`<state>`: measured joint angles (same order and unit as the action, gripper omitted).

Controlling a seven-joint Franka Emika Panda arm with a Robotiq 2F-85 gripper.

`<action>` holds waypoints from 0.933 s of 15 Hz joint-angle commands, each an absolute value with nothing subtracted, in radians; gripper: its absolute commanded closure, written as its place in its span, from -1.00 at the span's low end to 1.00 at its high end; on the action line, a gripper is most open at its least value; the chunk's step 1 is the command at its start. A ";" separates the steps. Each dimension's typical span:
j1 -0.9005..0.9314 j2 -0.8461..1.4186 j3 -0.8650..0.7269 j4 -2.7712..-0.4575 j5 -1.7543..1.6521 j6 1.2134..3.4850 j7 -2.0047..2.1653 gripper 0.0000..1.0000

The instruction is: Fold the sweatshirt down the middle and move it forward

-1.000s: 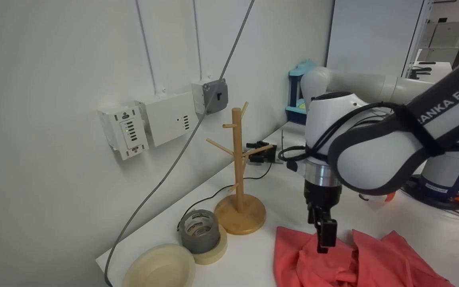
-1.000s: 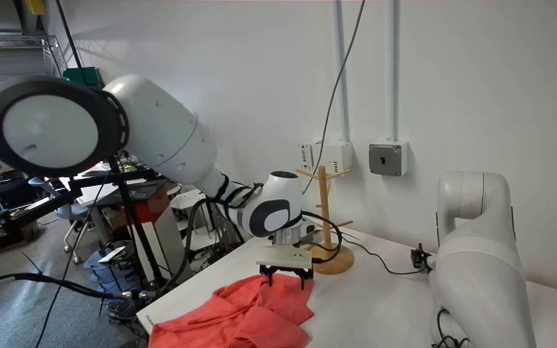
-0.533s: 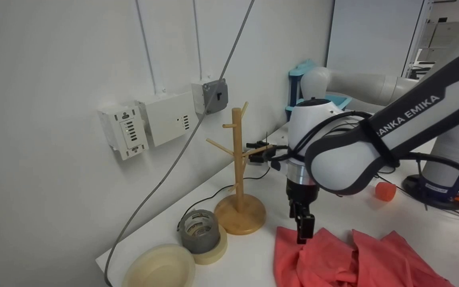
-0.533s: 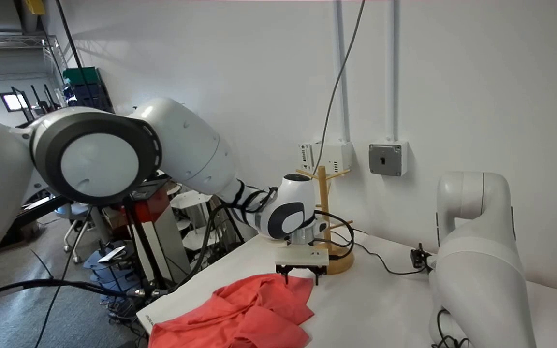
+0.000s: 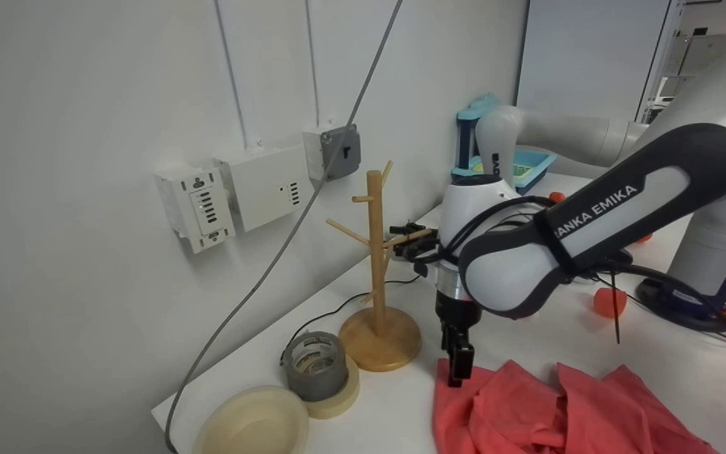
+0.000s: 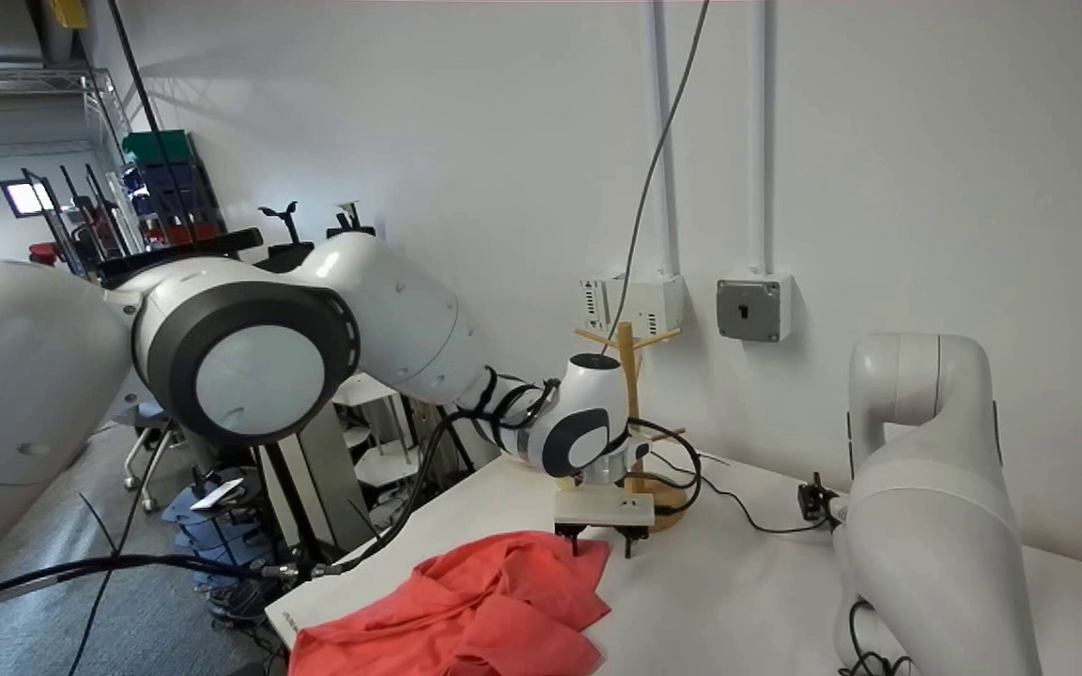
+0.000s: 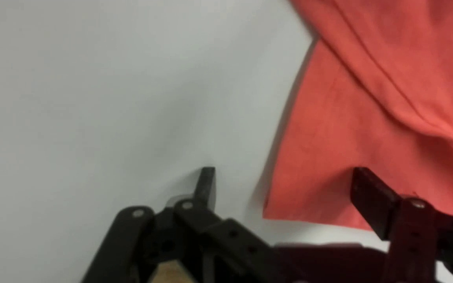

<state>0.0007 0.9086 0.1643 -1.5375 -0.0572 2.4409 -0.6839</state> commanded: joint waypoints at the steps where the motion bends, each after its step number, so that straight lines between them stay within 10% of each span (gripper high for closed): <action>1: -0.014 0.965 0.188 -1.449 -0.062 2.416 -0.699 -0.26; 10: -0.014 0.942 0.180 -1.453 -0.070 2.432 -0.695 0.97; 14: -0.015 0.899 0.185 -1.508 -0.069 2.441 -0.693 0.97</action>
